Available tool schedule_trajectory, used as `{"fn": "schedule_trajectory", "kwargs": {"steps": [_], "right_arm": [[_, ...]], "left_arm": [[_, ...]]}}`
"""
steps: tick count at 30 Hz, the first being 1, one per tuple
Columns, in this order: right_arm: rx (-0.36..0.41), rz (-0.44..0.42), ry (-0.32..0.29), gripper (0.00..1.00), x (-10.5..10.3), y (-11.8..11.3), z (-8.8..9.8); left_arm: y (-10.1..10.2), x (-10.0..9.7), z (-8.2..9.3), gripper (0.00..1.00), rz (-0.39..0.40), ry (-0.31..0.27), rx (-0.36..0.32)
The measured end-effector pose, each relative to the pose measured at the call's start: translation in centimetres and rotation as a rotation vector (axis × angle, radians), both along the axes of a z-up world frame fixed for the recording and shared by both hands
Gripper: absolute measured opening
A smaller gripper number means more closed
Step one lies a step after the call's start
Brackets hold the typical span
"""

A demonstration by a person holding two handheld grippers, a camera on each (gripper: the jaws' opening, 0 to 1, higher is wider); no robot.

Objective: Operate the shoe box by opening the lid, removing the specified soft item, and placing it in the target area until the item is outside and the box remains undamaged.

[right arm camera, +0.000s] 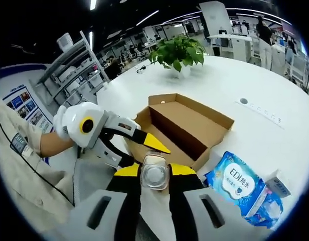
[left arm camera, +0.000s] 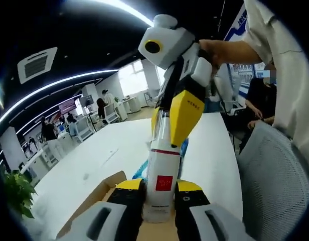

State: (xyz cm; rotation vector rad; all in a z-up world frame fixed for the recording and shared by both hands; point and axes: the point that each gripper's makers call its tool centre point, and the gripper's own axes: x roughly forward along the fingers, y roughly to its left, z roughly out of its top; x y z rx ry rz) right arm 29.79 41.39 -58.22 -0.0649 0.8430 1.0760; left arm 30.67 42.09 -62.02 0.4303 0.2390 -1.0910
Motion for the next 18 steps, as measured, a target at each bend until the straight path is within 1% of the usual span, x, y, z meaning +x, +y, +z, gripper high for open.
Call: {"fn": "schedule_trajectory", "kwargs": {"steps": [2, 7, 9, 12, 14, 18], "right_arm": [[-0.011, 0.013, -0.028, 0.17, 0.4, -0.2, 0.3], [-0.026, 0.049, -0.070, 0.17, 1.0, -0.5, 1.0], [-0.034, 0.059, -0.078, 0.17, 1.1, -0.6, 1.1], [-0.062, 0.086, -0.113, 0.16, 1.4, -0.9, 1.1], [-0.072, 0.093, -0.115, 0.16, 1.6, -1.1, 1.2], [-0.103, 0.113, -0.148, 0.16, 2.3, -2.0, 1.6]], "left_arm": [[0.0, 0.3, 0.4, 0.24, 0.011, -0.006, -0.013], [0.2, 0.7, 0.9, 0.28, 0.018, -0.020, -0.023], [0.2, 0.9, 1.0, 0.28, 0.021, -0.021, -0.024], [0.3, 1.0, 1.2, 0.28, 0.029, -0.019, -0.034], [0.5, 1.2, 1.2, 0.29, 0.037, -0.016, -0.032], [1.3, 1.1, 1.1, 0.31, 0.058, 0.005, -0.038]]}}
